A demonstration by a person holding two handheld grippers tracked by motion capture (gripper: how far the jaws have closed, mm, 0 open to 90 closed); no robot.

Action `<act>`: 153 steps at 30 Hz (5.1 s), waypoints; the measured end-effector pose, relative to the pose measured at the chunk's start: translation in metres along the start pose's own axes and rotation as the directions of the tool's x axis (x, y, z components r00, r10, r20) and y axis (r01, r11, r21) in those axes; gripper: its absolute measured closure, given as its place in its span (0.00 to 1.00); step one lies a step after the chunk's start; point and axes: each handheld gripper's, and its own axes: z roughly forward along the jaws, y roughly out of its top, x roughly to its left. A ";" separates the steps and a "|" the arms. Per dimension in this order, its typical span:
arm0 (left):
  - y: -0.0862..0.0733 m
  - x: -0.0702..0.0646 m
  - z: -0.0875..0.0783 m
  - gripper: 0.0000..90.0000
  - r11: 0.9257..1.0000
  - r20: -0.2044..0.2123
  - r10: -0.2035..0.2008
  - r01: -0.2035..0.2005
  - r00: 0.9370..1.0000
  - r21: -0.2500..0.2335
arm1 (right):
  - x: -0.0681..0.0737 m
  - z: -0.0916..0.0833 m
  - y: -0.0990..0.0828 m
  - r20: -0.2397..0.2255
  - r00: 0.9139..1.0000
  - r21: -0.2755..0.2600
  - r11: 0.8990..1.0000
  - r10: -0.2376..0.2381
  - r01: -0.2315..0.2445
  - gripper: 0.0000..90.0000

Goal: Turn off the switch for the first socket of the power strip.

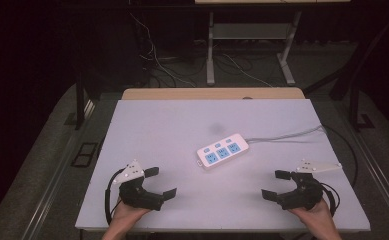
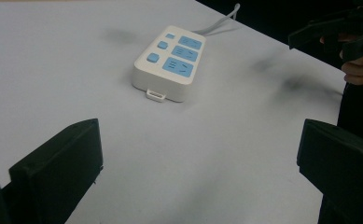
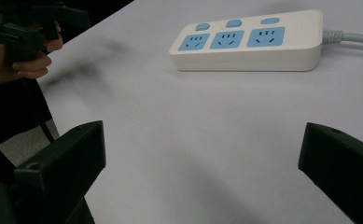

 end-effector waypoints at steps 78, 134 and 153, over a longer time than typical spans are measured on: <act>-0.002 -0.001 0.000 0.00 1.000 0.013 -0.007 0.007 1.000 0.004 | -0.006 0.016 0.047 0.015 0.998 0.152 0.987 -0.053 0.051 0.00; -0.002 0.001 0.000 0.00 1.000 0.015 -0.001 0.001 1.000 0.005 | -0.018 0.063 0.141 0.003 0.994 0.253 0.962 -0.108 0.104 0.01; -0.002 0.001 0.000 0.00 1.000 0.017 0.001 -0.001 1.000 0.007 | -0.024 0.093 0.155 0.010 0.996 0.263 0.962 -0.083 0.078 0.00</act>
